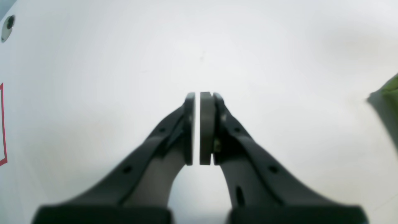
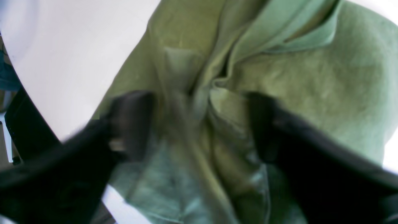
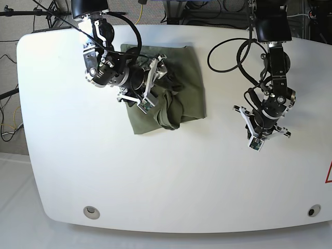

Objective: Fold the T-shirt properly
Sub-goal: 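Press the bundle flat with the right gripper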

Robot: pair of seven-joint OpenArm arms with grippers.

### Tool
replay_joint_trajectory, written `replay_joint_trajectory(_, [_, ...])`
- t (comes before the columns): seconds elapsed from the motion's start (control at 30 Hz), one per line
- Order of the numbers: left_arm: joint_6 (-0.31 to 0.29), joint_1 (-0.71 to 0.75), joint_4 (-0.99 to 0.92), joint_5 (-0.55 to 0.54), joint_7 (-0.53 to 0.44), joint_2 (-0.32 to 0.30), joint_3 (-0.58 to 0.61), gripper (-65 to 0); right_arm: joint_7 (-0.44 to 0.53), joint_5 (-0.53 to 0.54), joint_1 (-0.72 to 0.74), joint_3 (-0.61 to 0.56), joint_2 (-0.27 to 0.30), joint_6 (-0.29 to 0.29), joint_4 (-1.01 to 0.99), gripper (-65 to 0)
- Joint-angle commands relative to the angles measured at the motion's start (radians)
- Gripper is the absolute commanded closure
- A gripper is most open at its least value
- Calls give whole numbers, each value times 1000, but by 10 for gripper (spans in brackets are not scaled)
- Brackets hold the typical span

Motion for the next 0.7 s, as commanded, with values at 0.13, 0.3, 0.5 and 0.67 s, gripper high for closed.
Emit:
replay_joint_trajectory(0.13, [4,-18,17,-5,-17,-6,-2,-13,23,16,13,2,0,3,25,-513])
replay_joint_trajectory(0.3, [4,-18,17,-5,-17,-6,-2,-13,23,19,13,-5,0,13,48,-494])
replay_joint_trajectory(0.5, [4,-23,17,-5,-17,-6,-2,-13,19,19,27,-109,3,13,93,-489])
replay_joint_trajectory(0.67, [4,-26,17,-5,-17,-3,-1,-13,16,19,64,-239,6,9,93,-489])
